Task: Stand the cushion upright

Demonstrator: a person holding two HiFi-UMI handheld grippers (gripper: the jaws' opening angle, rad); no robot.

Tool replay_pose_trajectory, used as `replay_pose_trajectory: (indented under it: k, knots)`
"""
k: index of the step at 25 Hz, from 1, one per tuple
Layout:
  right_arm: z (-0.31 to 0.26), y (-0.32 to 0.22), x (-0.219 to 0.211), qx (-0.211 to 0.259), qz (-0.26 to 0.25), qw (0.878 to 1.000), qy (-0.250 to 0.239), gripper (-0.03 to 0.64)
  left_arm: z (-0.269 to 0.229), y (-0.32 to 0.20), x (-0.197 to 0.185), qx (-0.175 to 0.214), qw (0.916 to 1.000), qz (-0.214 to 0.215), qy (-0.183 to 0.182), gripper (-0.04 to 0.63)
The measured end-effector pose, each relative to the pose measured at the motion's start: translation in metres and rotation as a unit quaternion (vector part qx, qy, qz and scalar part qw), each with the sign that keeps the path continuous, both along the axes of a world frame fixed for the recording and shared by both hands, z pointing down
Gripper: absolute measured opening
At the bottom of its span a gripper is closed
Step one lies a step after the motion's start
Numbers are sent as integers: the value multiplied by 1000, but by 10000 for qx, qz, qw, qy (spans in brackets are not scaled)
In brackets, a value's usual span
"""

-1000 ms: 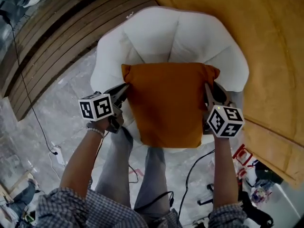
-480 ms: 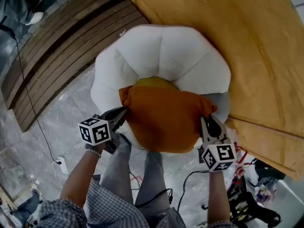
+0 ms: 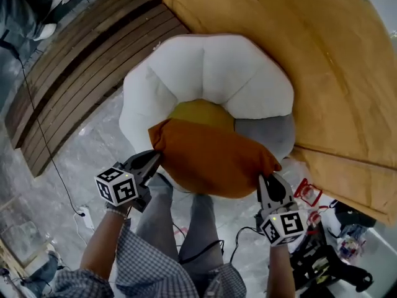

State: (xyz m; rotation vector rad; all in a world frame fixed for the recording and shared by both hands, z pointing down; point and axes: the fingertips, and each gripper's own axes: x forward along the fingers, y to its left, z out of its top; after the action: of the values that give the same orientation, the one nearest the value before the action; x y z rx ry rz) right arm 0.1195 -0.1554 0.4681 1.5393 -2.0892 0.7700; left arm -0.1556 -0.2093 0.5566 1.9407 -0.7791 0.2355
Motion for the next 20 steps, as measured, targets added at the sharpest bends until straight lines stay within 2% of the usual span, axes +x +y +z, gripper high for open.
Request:
replay_pose_trajectory:
  k: [7, 13, 16, 20]
  knots:
    - [-14, 10, 12, 37, 434, 9987, -245, 58, -50, -36, 14, 664, 9976, 171, 48, 31]
    - [-15, -5, 34, 282, 779, 9965, -147, 57, -86, -81, 45, 1368, 9892, 507, -150, 31]
    - [-3, -17, 43, 318, 873, 9955, -165, 57, -87, -106, 59, 1598, 9846, 664, -250, 31]
    - [23, -30, 58, 222, 1055, 9940, -190, 57, -69, -138, 85, 1670, 9799, 925, -576, 31]
